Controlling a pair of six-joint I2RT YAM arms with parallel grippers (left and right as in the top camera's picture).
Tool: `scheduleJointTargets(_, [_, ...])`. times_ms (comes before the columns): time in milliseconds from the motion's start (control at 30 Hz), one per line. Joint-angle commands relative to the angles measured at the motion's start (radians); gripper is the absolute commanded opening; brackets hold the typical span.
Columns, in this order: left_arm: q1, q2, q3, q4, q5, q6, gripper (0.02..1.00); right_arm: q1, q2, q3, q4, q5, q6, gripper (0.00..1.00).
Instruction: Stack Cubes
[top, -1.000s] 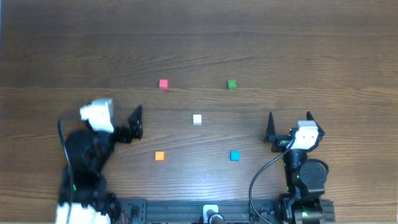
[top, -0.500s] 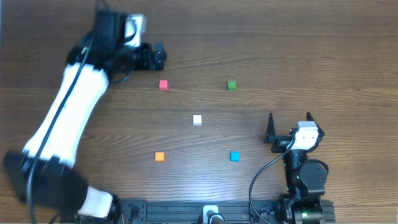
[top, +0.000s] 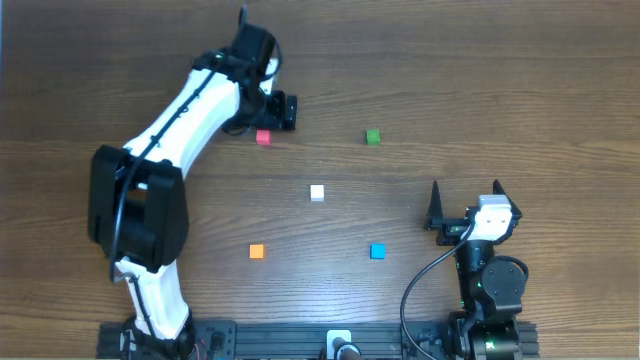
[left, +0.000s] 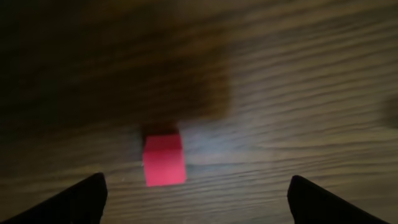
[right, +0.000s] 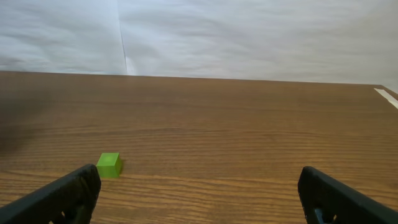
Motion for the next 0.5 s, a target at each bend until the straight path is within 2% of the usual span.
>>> scheduleJointTargets(33, [-0.007,0.03,0.018,-0.018,-0.079,-0.039,0.919,-0.004,-0.005,-0.006,-0.003,-0.008,0.003,0.993])
scheduleJointTargets(500, [0.0,0.134,0.016,-0.001,-0.08,-0.062,0.866,-0.004,-0.005,-0.006,-0.003,-0.008,0.003,0.993])
